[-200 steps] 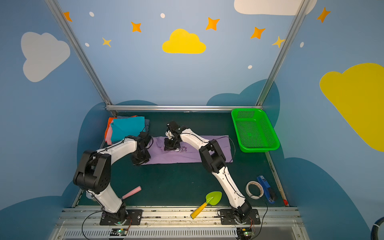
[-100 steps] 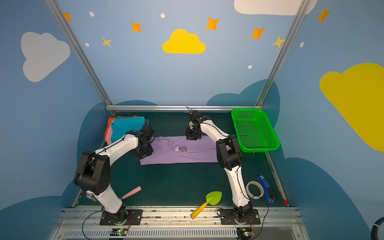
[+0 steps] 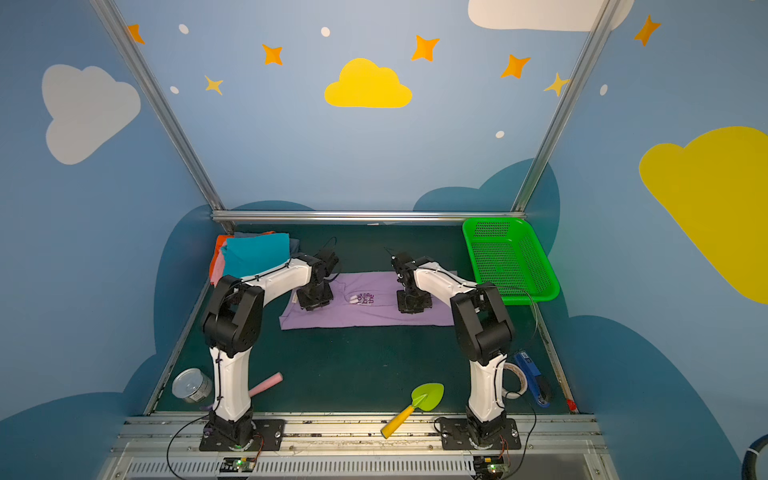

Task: Fold and stack the t-shirts
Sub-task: 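Swing the strip with both grippers so the collar points away from the robot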

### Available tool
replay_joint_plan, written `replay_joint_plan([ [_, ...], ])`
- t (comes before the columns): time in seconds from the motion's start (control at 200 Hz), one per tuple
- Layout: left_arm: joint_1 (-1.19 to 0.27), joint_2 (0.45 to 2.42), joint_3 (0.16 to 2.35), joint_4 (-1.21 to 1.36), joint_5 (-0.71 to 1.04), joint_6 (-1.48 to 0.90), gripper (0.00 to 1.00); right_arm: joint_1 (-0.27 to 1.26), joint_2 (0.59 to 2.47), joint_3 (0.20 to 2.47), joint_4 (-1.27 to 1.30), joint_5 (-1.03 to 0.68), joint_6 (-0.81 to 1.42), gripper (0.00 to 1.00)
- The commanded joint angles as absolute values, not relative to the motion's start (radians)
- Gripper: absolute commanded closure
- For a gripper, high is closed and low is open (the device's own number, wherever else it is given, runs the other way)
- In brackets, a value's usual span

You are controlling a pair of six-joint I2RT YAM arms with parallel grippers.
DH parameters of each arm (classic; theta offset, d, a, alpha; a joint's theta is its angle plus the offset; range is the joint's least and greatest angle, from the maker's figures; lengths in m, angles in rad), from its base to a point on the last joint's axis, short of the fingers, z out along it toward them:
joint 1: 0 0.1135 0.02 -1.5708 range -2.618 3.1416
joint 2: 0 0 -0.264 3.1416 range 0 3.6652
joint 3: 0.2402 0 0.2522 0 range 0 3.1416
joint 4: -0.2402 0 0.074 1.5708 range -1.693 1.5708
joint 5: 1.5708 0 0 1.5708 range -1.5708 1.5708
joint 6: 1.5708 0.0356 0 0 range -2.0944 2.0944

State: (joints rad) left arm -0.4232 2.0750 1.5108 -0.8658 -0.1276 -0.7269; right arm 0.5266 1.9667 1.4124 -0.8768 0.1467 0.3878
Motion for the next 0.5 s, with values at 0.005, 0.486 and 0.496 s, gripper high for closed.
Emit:
replay_joint_plan([
  [0.005, -0.445, 2.100, 1.569, -0.880, -0.117, -0.739, 0.67, 0.523, 1.998, 1.407, -0.914, 0.218, 0.420, 0.91],
  [0.486, -0.456, 2.396, 1.918, -0.860, -0.029, -0.639, 0.67, 0.761, 1.885, 1.123, -0.708, -0.036, 0.511, 0.92],
  [0.496, -0.456, 2.402, 1.928, -0.861, -0.021, -0.638, 0.67, 0.767, 1.886, 1.124, -0.701, -0.046, 0.514, 0.92],
])
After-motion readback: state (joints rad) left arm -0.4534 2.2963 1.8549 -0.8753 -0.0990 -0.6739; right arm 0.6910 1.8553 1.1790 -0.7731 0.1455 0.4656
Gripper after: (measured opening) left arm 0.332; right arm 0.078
